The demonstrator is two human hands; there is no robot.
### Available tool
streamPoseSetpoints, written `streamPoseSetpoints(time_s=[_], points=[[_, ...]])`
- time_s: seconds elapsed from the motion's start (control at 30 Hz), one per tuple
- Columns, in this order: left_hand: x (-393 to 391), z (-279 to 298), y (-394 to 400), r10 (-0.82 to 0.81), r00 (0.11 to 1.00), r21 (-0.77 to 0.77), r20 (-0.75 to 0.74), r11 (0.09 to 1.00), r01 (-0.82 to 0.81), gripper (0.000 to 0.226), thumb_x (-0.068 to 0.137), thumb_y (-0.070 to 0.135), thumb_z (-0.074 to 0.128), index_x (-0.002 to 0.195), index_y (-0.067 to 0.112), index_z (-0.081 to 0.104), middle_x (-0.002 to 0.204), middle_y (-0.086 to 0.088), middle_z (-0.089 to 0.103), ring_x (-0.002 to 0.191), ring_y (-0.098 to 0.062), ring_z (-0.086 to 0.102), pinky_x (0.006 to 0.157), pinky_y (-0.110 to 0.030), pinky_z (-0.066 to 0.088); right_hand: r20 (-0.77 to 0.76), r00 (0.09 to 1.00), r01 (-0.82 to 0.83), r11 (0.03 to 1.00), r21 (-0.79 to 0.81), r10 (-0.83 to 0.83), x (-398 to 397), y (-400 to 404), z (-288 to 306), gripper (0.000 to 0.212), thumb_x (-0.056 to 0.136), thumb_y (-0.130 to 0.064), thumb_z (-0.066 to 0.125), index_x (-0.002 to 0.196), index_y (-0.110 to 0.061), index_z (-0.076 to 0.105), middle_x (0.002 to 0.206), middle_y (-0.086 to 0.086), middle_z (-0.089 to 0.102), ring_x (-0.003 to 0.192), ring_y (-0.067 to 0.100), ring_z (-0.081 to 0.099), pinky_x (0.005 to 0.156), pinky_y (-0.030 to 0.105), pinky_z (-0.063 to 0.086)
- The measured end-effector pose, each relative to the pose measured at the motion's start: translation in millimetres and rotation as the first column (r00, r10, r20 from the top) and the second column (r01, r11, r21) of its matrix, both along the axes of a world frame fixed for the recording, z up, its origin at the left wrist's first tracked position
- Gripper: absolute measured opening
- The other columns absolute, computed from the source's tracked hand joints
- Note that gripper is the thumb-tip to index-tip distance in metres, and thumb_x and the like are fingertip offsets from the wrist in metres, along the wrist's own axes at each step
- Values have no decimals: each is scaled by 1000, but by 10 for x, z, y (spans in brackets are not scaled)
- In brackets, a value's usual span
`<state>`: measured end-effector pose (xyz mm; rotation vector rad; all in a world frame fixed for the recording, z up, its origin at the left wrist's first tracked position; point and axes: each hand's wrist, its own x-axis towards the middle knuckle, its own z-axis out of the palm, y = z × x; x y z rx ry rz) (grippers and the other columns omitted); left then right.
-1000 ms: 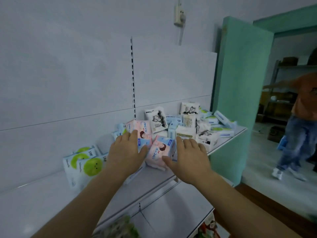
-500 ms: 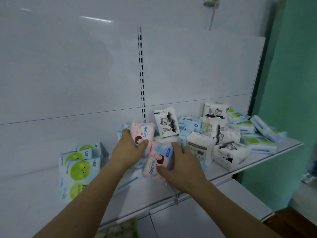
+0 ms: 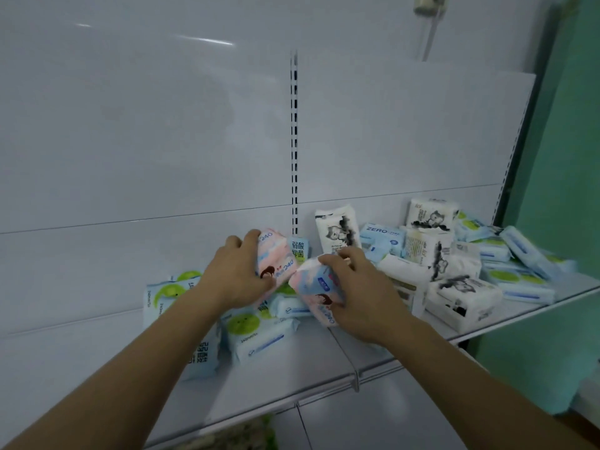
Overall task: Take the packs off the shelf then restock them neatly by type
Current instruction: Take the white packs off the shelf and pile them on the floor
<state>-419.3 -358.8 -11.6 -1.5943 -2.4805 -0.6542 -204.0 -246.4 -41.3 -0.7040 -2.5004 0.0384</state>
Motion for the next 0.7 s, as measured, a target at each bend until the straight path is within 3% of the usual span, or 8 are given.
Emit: streamPoseSetpoints(time_s=[0.1,0.2,0.3,0.4,0.6,0.7], points=[[-74,-127,-51,17,1000,-160,18,987,-13,97,80,44,72,153,24,12,131,-11,40,118,-32,47,101,-47,45,117,993,-11,1000,12,9,-102,-94,-185,93,87,-38,66,157,-30,6,151,-1,28,132,26,39,104,43,42],[-89,-187,-34,14,999,-156,37,988,-8,97,80,51,70,153,25,11,135,-11,41,121,-32,44,102,-48,44,75,997,23,999,-46,-20,-145,-110,-231,100,88,-51,60,159,-24,-6,156,-1,28,140,24,31,114,46,32],[-40,-252,-11,26,1000,-97,-7,995,-27,96,82,71,58,153,25,13,138,-9,41,123,-32,44,100,-48,45,61,997,44,997,-70,-40,-154,-78,-241,98,91,-57,55,158,-26,-9,150,1,37,134,24,37,110,42,37],[14,-305,-17,48,998,-49,-31,998,-49,87,86,72,52,151,25,18,135,-9,45,119,-31,47,95,-45,47,36,998,55,997,-49,-53,-164,-99,-326,100,91,-59,54,156,-31,-16,139,2,43,124,25,44,103,39,41],[98,-97,-194,50,996,66,-73,997,-45,83,86,61,61,149,26,21,135,-5,45,120,-29,46,94,-46,48,-30,999,18,998,-52,-19,-119,-106,-177,99,92,-51,60,158,-25,-9,146,2,39,131,26,41,109,49,36],[140,76,-341,78,994,93,-82,993,-70,87,84,57,67,150,25,21,138,-4,44,123,-28,44,95,-45,47,-97,994,-50,997,-63,44,-94,-78,36,93,91,-39,68,159,-21,8,148,4,36,133,25,36,107,43,40]])
